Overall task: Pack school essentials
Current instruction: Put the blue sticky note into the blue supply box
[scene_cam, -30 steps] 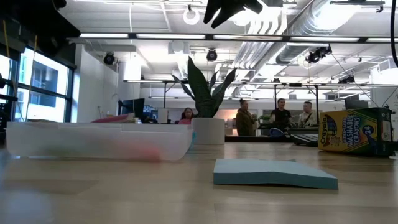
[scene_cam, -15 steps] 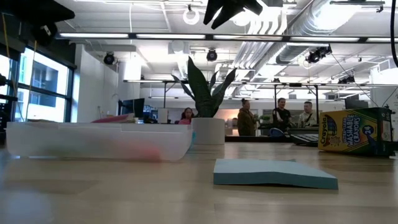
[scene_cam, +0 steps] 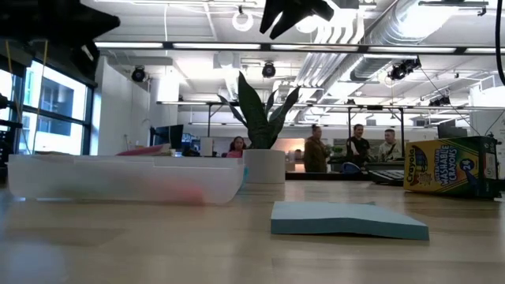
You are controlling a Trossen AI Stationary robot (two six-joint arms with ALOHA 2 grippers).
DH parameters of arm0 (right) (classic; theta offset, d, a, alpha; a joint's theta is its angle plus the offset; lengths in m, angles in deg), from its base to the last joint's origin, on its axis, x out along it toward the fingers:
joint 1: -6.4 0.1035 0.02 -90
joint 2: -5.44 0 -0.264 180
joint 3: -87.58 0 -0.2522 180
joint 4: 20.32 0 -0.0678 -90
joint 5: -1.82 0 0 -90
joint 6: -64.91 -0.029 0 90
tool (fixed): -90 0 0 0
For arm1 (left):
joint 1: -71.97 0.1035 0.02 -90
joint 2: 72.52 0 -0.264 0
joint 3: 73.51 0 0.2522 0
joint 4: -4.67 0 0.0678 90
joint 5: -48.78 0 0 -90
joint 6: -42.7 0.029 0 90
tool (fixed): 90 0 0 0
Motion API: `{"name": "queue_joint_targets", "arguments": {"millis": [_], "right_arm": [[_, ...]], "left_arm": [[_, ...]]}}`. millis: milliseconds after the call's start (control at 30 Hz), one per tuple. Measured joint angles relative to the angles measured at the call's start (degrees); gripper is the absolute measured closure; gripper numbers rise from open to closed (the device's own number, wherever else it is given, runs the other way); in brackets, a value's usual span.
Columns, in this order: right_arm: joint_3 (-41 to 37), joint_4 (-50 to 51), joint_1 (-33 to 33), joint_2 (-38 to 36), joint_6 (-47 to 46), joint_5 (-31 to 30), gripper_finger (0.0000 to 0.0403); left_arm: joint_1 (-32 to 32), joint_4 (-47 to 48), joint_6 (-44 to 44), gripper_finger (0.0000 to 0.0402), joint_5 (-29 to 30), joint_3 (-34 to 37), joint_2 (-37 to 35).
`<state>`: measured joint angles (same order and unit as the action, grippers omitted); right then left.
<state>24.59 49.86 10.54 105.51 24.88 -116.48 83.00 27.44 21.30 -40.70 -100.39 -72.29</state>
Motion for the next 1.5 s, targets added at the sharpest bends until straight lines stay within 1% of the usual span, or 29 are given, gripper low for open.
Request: {"name": "queue_joint_targets", "arguments": {"millis": [233,433,667,800,933,1267,1500], "right_arm": [[0.0,1.8,0.2,0.0,-1.6,2.7,0.03],[0.0,1.8,1.0,0.0,-1.6,4.6,0.03],[0.0,2.1,2.2,0.0,0.0,4.8,0.03],[0.0,2.5,2.7,0.0,1.7,5.2,0.03],[0.0,2.6,3.0,0.0,4.2,8.5,0.03],[0.0,2.7,5.8,0.0,9.0,17.0,0.03],[0.0,2.0,9.4,0.5,10.2,20.4,0.03]], "left_arm": [[0.0,-11.8,-4.0,0.0401,-0.5,8.1,0.0],[0.0,-14.1,-5.5,0.0401,-0.4,11.4,0.0],[0.0,-12.8,-5.7,0.0401,0.1,12.5,0.1],[0.0,-11.7,-8.7,0.0401,0.1,12.5,0.1],[0.0,-9.7,-11.2,0.0401,0.1,12.5,0.1],[0.0,-9.7,-11.4,0.0401,0.1,12.5,0.1],[0.0,-9.7,-11.4,0.0401,0.1,12.5,0.1]]}}
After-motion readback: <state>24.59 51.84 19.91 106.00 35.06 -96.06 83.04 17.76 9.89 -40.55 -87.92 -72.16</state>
